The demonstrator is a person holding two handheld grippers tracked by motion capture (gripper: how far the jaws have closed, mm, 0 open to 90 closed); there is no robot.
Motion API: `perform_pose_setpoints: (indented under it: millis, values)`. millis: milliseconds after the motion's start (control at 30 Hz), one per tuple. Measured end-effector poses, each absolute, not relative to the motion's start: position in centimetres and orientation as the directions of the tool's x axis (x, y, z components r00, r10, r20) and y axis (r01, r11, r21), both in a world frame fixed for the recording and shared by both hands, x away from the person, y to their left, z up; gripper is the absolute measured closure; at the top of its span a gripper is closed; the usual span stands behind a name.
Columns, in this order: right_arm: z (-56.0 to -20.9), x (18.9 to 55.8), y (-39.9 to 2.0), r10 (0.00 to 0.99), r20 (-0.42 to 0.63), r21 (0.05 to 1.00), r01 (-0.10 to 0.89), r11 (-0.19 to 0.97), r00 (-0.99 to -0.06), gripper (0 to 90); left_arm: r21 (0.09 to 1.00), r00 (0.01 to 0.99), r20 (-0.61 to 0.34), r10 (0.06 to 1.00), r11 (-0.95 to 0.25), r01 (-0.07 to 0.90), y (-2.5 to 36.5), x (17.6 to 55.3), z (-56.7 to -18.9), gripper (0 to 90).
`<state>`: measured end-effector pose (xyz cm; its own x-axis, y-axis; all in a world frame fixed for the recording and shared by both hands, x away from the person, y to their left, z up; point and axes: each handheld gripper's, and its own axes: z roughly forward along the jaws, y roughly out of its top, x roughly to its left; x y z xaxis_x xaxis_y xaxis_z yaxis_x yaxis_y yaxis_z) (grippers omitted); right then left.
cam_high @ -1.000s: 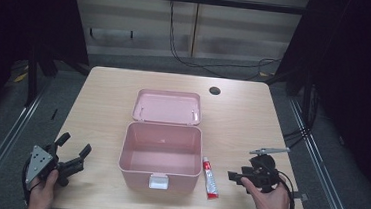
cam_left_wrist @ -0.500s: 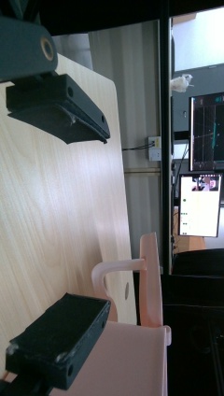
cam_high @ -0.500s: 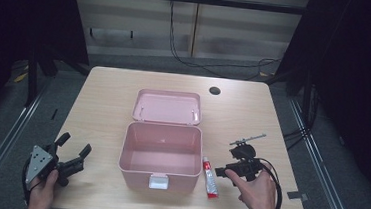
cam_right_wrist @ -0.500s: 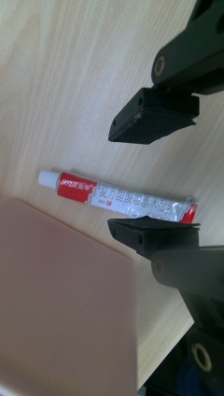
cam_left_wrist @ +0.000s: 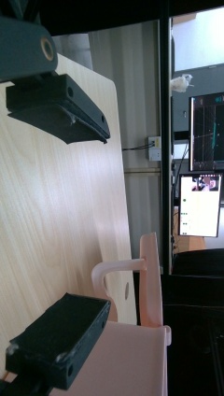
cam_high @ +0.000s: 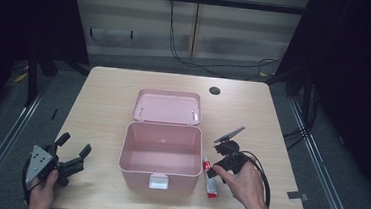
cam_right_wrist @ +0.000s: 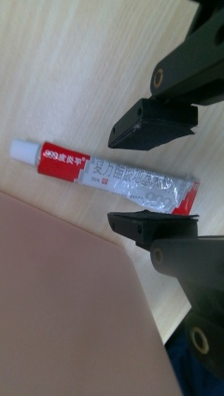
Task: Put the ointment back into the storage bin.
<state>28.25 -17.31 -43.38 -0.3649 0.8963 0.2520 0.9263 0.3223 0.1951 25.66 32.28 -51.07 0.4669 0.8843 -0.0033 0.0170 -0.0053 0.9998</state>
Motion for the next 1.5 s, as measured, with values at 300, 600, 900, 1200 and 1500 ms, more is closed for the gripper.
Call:
perform_pose_setpoints:
  millis: [300, 600, 900, 1200, 1500]
  values:
    - [-44.4, 29.6, -16.5, 0.91, 0.237, 0.128, 0.94, 0.317, -0.34, 64.1, 1.0, 0.467, -0.003, 0.884, -0.005, 0.017, 32.3, 25.7, -51.1, 15.5]
    - [-45.0, 29.9, -16.1, 0.916, 0.211, 0.104, 0.939, 0.327, -0.342, 64.6, 1.0, 0.467, -0.004, 0.884, -0.004, 0.016, 32.3, 25.7, -51.1, 15.5]
    - [-45.7, 30.2, -15.8, 0.924, 0.206, 0.086, 0.947, 0.31, -0.321, 65.8, 1.0, 0.467, -0.003, 0.884, -0.005, 0.017, 32.3, 25.7, -51.1, 15.5]
    - [-46.2, 30.3, -15.3, 0.934, 0.175, 0.061, 0.95, 0.306, -0.312, 67.1, 1.0, 0.467, -0.003, 0.884, -0.005, 0.016, 32.3, 25.7, -51.1, 15.5]
    - [-46.6, 30.3, -14.9, 0.935, 0.141, 0.042, 0.945, 0.324, -0.327, 70.5, 1.0, 0.467, -0.003, 0.884, -0.005, 0.016, 32.3, 25.7, -51.1, 15.5]
